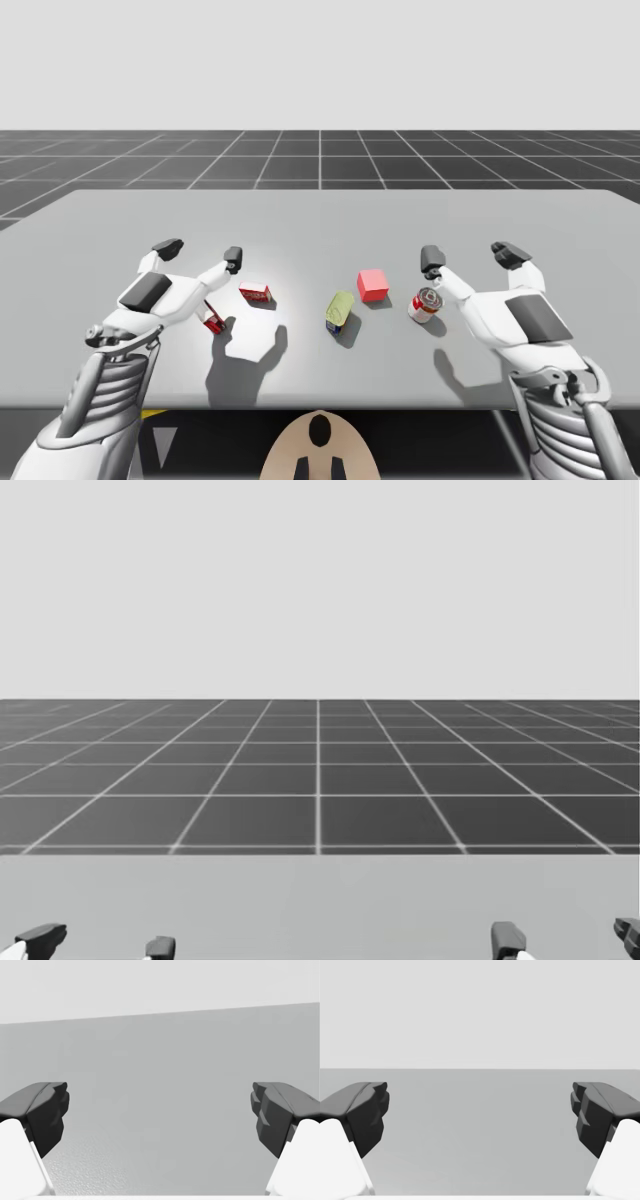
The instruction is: Find the red cube and pick it up.
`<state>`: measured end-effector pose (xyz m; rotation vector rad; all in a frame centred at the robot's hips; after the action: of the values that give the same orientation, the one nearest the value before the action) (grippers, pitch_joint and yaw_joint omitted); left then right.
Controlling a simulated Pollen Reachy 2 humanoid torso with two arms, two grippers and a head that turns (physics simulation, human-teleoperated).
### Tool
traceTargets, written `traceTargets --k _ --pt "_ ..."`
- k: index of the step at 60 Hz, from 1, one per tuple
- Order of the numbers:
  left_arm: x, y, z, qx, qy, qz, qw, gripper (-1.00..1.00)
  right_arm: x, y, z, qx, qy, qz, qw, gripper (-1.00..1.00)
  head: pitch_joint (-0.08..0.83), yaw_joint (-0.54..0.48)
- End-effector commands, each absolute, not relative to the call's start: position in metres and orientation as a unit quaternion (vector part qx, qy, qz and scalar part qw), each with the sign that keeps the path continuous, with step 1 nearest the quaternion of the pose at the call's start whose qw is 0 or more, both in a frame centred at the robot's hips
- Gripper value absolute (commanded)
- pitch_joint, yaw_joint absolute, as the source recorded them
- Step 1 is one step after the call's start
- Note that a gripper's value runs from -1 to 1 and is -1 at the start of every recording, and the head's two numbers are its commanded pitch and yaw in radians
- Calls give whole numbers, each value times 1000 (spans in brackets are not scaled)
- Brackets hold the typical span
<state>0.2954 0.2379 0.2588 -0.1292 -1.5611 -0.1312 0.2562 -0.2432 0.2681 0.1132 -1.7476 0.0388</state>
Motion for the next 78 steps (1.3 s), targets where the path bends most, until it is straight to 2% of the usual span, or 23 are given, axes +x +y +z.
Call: traceTargets --k 1,13,34,42,63,75,78 --pt "296 238 258 -55 -704 -60 706 -1000 255 -241 265 39 -766 8 641 -1000 24 -2" --pt "296 238 258 -54 -704 -58 706 -1000 255 -240 267 45 -759 16 649 -1000 74 4" --pt "296 239 258 -59 -702 -62 707 -1000 257 -238 265 42 -764 15 643 -1000 356 -31" --pt "296 239 257 -61 -700 -63 708 -1000 257 -238 264 41 -765 15 643 -1000 434 -50" --pt "296 239 259 -64 -699 -64 709 -1000 257 -237 262 39 -761 14 647 -1000 566 -175" --pt "295 238 259 -67 -699 -61 709 -1000 253 -229 263 54 -750 12 659 -1000 614 -187" --pt "295 238 260 -68 -699 -60 710 -1000 248 -226 268 75 -737 8 671 -1000 620 -189"
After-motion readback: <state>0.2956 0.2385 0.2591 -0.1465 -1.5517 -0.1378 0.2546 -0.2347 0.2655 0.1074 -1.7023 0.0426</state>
